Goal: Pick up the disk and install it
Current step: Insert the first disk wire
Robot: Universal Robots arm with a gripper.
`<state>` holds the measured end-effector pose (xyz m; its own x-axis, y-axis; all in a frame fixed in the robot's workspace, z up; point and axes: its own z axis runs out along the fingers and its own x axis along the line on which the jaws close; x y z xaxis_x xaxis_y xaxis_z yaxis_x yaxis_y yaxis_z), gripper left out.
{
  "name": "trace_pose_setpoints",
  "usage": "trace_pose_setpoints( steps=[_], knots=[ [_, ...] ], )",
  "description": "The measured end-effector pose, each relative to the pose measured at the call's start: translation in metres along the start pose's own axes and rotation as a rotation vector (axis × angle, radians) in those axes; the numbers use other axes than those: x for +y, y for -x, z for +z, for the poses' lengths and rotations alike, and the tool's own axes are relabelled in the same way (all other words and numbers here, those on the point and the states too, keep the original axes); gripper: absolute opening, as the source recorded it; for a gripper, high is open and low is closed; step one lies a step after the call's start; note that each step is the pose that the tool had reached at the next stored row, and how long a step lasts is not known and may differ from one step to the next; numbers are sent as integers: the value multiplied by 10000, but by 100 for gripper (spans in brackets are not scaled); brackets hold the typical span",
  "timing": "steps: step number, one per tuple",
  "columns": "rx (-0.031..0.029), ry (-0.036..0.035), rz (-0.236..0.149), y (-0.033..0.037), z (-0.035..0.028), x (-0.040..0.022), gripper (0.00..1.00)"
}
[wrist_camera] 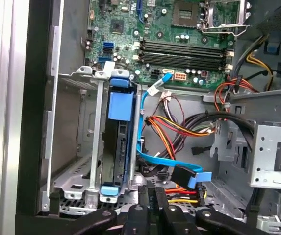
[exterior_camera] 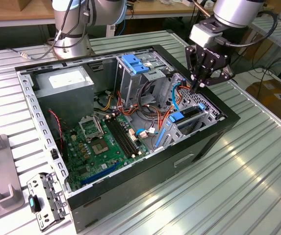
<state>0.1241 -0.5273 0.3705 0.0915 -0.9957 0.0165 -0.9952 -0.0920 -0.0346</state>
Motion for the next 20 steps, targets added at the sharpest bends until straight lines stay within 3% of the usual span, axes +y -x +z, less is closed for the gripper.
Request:
trace_pose_setpoints(
  steps=[3, 5, 8, 20],
  knots=[
    [-2, 0, 2, -111, 10, 19, 17],
    [-2, -2, -2, -145, 18, 59, 17],
    [0, -4, -18, -145, 31, 164, 17],
    [-1, -4, -18, -145, 32, 172, 17]
  ],
)
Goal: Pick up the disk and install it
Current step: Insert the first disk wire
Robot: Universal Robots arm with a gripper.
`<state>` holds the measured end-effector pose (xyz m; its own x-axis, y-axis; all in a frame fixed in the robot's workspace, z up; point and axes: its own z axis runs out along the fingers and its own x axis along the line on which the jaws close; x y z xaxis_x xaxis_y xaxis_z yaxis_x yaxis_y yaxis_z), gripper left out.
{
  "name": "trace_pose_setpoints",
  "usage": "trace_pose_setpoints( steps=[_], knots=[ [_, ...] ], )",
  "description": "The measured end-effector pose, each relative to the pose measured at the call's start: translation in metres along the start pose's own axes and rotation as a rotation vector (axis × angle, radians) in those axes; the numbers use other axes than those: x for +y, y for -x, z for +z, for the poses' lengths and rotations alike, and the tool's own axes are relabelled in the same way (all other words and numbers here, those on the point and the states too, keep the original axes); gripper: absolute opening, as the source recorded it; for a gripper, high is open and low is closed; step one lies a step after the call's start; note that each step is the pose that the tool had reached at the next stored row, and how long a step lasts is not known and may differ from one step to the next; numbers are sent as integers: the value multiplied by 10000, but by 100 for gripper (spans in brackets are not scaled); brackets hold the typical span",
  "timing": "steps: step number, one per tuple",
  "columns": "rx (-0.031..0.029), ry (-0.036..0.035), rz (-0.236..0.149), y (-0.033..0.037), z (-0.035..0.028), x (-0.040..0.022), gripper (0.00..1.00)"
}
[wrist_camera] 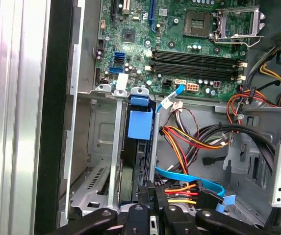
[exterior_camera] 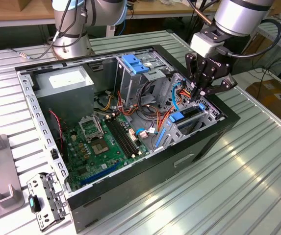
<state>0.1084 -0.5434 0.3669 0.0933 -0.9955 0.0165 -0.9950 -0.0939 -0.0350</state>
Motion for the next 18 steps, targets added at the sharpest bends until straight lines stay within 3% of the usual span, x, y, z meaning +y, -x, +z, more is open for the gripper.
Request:
trace_pose_setpoints(
  steps=[5, 10, 14, 18],
  knots=[
    [1, 0, 1, -4, -1, 3, 17],
    [-14, -2, 1, -58, 18, 26, 17],
    [-5, 1, 121, -68, 103, 28, 17],
    [6, 6, 493, -70, 184, -2, 17]
  ],
)
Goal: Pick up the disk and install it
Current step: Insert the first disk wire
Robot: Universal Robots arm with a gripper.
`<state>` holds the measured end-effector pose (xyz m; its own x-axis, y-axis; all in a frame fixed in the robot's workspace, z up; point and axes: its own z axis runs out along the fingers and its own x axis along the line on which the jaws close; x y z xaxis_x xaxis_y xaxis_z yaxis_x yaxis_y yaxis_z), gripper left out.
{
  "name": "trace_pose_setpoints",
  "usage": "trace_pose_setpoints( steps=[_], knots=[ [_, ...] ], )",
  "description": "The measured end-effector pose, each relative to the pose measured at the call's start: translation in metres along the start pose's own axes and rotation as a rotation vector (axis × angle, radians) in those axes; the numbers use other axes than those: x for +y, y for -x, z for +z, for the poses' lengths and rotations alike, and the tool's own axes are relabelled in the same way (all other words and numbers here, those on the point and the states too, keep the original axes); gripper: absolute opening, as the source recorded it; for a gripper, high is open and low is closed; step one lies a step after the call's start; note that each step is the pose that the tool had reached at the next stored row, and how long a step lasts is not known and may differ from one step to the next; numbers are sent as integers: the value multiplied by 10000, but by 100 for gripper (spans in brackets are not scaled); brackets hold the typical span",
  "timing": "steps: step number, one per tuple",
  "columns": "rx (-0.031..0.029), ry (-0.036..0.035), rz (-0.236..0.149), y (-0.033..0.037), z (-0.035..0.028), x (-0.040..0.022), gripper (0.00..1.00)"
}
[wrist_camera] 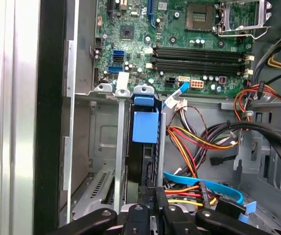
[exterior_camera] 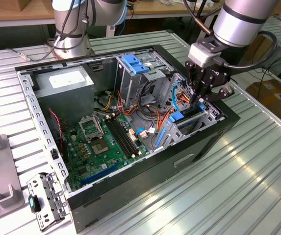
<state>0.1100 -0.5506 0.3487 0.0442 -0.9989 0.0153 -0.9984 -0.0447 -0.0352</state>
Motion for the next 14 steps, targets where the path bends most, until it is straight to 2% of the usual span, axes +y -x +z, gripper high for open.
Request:
trace_pose_setpoints(
  steps=[5, 7, 14],
  knots=[
    [7, 2, 183, 1, 2, 26, 17],
    [13, 6, 351, 1, 7, 8, 17],
    [15, 6, 369, 0, 13, -4, 17]
  ],
)
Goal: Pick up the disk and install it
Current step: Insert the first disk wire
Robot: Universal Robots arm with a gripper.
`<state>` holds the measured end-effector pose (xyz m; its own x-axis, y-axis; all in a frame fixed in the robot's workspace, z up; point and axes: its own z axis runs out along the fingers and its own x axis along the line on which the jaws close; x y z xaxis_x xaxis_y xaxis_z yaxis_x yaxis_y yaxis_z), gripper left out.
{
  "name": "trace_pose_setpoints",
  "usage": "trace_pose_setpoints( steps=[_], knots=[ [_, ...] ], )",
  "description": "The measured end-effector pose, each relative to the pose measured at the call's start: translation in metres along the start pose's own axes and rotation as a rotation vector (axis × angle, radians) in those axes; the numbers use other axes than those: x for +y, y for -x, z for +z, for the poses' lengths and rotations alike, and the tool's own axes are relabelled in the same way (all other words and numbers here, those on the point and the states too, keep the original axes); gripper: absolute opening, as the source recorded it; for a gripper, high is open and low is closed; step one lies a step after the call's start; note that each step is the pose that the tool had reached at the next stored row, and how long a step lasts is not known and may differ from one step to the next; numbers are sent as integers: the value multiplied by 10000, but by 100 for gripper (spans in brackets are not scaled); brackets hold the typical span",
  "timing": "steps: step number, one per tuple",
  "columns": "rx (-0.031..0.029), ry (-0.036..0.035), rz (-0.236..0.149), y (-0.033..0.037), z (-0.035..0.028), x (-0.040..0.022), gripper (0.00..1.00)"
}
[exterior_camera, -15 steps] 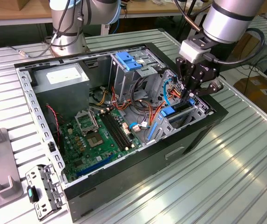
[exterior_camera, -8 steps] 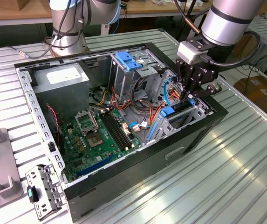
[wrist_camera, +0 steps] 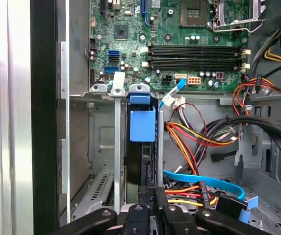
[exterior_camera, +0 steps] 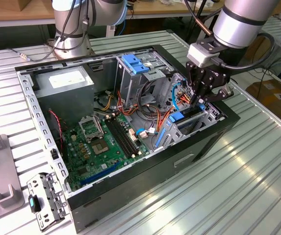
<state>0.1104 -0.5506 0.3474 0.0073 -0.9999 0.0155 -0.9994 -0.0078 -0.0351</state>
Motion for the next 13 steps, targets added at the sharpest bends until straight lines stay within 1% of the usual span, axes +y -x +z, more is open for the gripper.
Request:
trace_pose_setpoints(
  steps=[6, 10, 13],
  knots=[
    [1, 0, 0, 1, 7, 11, 17],
    [1, 0, 0, 1, 31, 12, 17],
    [1, 1, 0, 1, 67, 13, 17]
  ],
)
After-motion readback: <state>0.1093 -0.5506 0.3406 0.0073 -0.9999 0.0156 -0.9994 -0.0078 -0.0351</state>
